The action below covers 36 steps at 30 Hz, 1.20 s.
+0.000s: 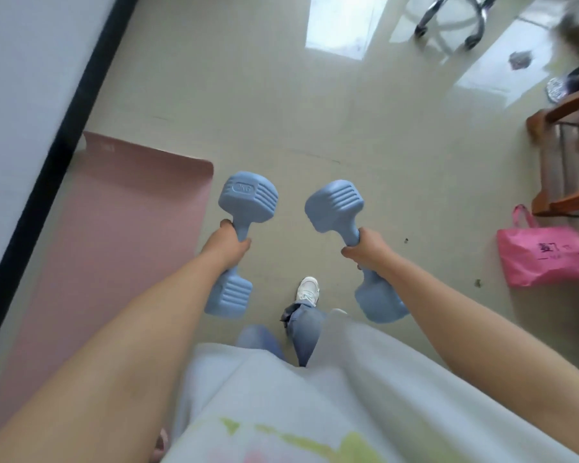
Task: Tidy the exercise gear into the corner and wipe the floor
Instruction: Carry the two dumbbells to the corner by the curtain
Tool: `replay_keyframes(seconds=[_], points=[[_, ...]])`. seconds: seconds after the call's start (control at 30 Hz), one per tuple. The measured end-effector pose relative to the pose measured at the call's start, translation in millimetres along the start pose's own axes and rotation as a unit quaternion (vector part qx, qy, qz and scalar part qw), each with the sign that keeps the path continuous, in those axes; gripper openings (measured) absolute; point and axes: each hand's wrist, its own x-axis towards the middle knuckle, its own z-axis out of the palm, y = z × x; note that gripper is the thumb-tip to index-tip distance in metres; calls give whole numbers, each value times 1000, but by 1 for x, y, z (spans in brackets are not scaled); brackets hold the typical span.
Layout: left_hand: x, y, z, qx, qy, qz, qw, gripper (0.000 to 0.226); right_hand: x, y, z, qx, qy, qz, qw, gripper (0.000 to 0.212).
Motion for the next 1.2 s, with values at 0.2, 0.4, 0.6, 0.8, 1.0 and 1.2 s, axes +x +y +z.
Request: replay_keyframes(seconds=[0.2,0.4,0.6,0.8,1.0,1.2], points=[[78,89,-47,7,-8,9,1000,42,78,-51,-106,-34,19,12,999,29],[193,163,-135,13,-11,12,1000,44,176,-144,-178,-57,7,17,998,29],[307,244,-255,28,-15,2,999,45,269,-257,-260,-60,2,21,998,29],[406,338,-356,46,-2,12,999,43,360,-352,-354,-62,13,6,998,29],[513,442,-434,63,24,0,998,46,480,-443,-467,-72,14,-23,997,28],[601,537,-510,59,25,-18,998,48,574,-525,-584,-95,20,-33,995,29]])
